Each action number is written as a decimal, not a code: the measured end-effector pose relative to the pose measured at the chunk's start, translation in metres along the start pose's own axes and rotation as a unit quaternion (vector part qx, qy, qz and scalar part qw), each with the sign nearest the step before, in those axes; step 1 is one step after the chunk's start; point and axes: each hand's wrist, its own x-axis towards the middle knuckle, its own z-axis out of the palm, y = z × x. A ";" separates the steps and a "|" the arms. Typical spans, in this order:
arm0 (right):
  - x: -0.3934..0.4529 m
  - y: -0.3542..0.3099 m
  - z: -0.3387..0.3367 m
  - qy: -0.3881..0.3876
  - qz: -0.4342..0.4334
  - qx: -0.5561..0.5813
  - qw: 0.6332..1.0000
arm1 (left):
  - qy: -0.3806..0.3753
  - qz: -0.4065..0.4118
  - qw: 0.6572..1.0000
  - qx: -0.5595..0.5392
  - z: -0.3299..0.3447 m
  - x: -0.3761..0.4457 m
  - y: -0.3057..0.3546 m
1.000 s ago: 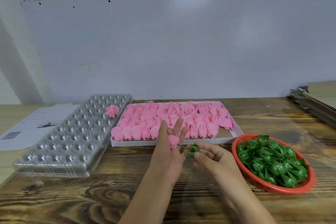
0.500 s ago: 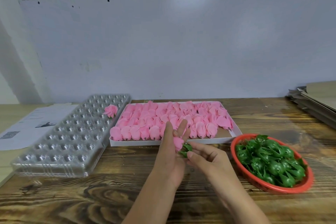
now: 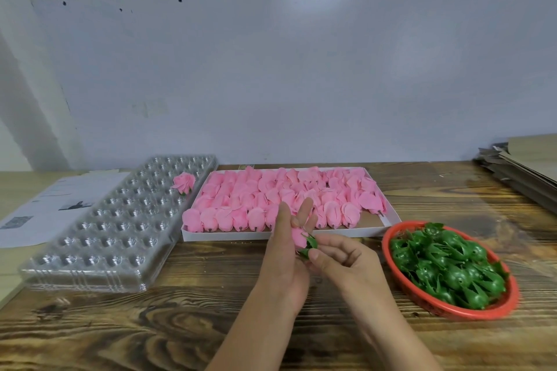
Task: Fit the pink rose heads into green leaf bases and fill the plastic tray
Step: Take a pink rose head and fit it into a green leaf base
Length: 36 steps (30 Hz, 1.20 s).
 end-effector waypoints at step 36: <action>0.000 0.009 0.008 0.055 -0.015 0.019 0.998 | -0.041 -0.011 0.998 -0.044 -0.006 -0.002 -0.006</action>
